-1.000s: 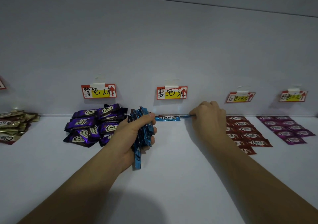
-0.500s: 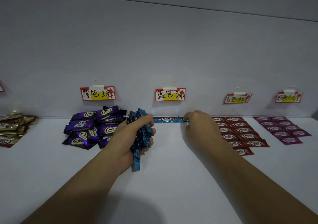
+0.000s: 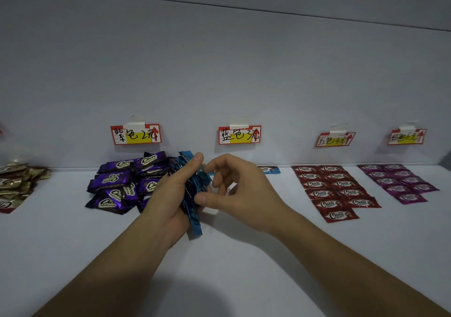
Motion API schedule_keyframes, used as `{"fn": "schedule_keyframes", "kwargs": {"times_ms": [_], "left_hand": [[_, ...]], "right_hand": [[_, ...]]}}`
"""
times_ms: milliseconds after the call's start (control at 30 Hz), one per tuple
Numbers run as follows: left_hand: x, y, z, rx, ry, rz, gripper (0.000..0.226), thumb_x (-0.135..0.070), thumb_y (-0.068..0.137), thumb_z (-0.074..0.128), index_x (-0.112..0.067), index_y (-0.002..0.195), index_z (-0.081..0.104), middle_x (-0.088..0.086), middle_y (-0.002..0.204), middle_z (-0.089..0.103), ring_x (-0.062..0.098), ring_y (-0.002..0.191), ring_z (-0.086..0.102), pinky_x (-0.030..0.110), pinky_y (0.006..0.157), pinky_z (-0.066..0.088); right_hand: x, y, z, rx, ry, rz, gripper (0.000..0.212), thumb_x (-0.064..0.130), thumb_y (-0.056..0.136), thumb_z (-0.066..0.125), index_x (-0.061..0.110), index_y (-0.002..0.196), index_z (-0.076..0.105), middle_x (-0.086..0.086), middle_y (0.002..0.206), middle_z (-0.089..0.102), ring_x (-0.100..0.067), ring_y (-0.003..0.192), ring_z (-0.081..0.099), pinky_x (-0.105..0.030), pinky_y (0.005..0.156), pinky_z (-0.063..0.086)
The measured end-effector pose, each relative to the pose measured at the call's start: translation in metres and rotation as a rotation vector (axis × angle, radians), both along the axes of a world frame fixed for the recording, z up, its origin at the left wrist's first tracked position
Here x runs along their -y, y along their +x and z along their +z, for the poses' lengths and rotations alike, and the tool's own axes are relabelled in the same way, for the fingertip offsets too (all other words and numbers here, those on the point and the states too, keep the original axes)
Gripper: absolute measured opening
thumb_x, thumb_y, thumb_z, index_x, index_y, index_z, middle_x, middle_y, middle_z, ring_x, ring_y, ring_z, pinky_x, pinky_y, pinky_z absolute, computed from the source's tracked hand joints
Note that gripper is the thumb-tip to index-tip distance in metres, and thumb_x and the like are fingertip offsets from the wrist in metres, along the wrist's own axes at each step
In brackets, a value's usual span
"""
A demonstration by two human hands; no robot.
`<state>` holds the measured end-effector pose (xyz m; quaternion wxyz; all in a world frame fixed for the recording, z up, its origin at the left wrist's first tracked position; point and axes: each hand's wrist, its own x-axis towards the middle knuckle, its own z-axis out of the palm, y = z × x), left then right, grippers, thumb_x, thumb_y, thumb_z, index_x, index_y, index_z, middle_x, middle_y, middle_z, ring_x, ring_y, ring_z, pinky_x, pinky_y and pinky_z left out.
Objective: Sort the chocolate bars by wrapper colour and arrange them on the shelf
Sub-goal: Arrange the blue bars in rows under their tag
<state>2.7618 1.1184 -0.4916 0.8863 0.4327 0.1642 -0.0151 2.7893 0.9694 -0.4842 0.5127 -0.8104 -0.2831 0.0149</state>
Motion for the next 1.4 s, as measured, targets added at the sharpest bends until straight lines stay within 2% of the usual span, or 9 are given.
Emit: {"fn": "schedule_keyframes", "kwargs": {"times_ms": [100, 267, 400, 567, 733, 867, 1067, 1300, 1400], "left_hand": [[-0.001, 0.001, 0.002, -0.013, -0.027, 0.067, 0.03, -0.029, 0.081, 0.078, -0.01, 0.104, 0.073, 0.006, 0.079, 0.07, 0.016, 0.061, 0.063, 0.028, 0.051, 0.053], [-0.006, 0.003, 0.006, 0.014, -0.1, 0.175, 0.016, -0.023, 0.083, 0.076, -0.012, 0.093, 0.07, 0.007, 0.081, 0.068, 0.016, 0.059, 0.062, 0.023, 0.049, 0.052], [-0.009, 0.003, 0.01, 0.038, -0.179, 0.185, 0.015, -0.02, 0.082, 0.075, -0.01, 0.091, 0.068, 0.006, 0.077, 0.067, 0.015, 0.057, 0.064, 0.023, 0.05, 0.053], [-0.014, 0.004, 0.015, 0.1, -0.271, 0.23, 0.005, -0.011, 0.087, 0.069, -0.008, 0.09, 0.066, 0.005, 0.077, 0.065, 0.015, 0.07, 0.061, 0.023, 0.049, 0.052], [-0.024, 0.005, 0.019, 0.1, -0.244, 0.256, 0.006, -0.01, 0.088, 0.067, -0.008, 0.085, 0.063, 0.008, 0.077, 0.062, 0.014, 0.06, 0.06, 0.022, 0.05, 0.052], [-0.025, 0.002, 0.021, 0.144, -0.263, 0.228, 0.004, -0.012, 0.092, 0.066, -0.007, 0.093, 0.065, 0.005, 0.088, 0.072, 0.016, 0.078, 0.074, 0.022, 0.051, 0.056], [-0.029, 0.004, 0.017, 0.145, -0.237, 0.123, 0.008, -0.018, 0.091, 0.068, -0.011, 0.091, 0.064, 0.0, 0.081, 0.065, 0.009, 0.059, 0.061, 0.017, 0.041, 0.048], [-0.035, 0.005, 0.014, 0.134, -0.217, 0.093, 0.008, -0.019, 0.09, 0.069, -0.013, 0.093, 0.064, -0.001, 0.084, 0.063, 0.008, 0.058, 0.055, 0.016, 0.038, 0.042], [-0.033, 0.004, 0.013, 0.114, -0.215, 0.059, 0.011, -0.019, 0.088, 0.072, -0.013, 0.094, 0.065, -0.001, 0.085, 0.065, 0.008, 0.058, 0.057, 0.015, 0.039, 0.043]], "right_hand": [[0.0, -0.003, 0.0, -0.052, 0.034, 0.037, 0.047, 0.034, 0.07, 0.091, 0.03, 0.105, 0.061, 0.001, 0.083, 0.064, -0.023, 0.072, 0.062, -0.029, 0.061, 0.052], [-0.006, -0.015, 0.003, -0.11, 0.001, 0.113, 0.056, 0.031, 0.062, 0.096, 0.024, 0.094, 0.051, 0.001, 0.077, 0.067, -0.021, 0.068, 0.062, -0.041, 0.063, 0.055], [-0.013, -0.019, 0.0, -0.15, 0.001, 0.126, 0.046, 0.024, 0.065, 0.093, 0.024, 0.087, 0.052, -0.002, 0.078, 0.071, -0.02, 0.066, 0.066, -0.052, 0.071, 0.058], [-0.009, -0.015, 0.002, -0.171, -0.03, 0.15, 0.015, 0.006, 0.084, 0.077, 0.015, 0.083, 0.064, -0.005, 0.078, 0.074, -0.022, 0.071, 0.074, -0.047, 0.074, 0.061], [0.0, -0.007, 0.012, -0.259, 0.081, 0.129, 0.003, 0.001, 0.096, 0.061, 0.003, 0.096, 0.063, -0.013, 0.086, 0.077, -0.029, 0.078, 0.076, -0.032, 0.066, 0.055], [0.011, 0.006, 0.016, -0.241, 0.099, 0.058, 0.01, 0.002, 0.094, 0.065, 0.01, 0.093, 0.07, -0.005, 0.086, 0.076, -0.016, 0.08, 0.071, -0.028, 0.068, 0.052], [0.023, 0.025, 0.006, -0.183, 0.034, -0.126, 0.017, 0.005, 0.092, 0.067, 0.021, 0.099, 0.066, -0.003, 0.071, 0.071, -0.016, 0.067, 0.06, -0.033, 0.063, 0.044], [0.025, 0.031, 0.002, -0.214, -0.067, -0.119, 0.041, -0.008, 0.089, 0.044, 0.016, 0.072, 0.072, -0.002, 0.076, 0.069, -0.013, 0.066, 0.058, -0.027, 0.059, 0.046], [0.021, 0.025, -0.005, -0.158, -0.191, -0.048, 0.042, -0.011, 0.088, 0.046, 0.022, 0.089, 0.07, 0.001, 0.084, 0.067, -0.009, 0.068, 0.059, -0.025, 0.066, 0.047]]}}
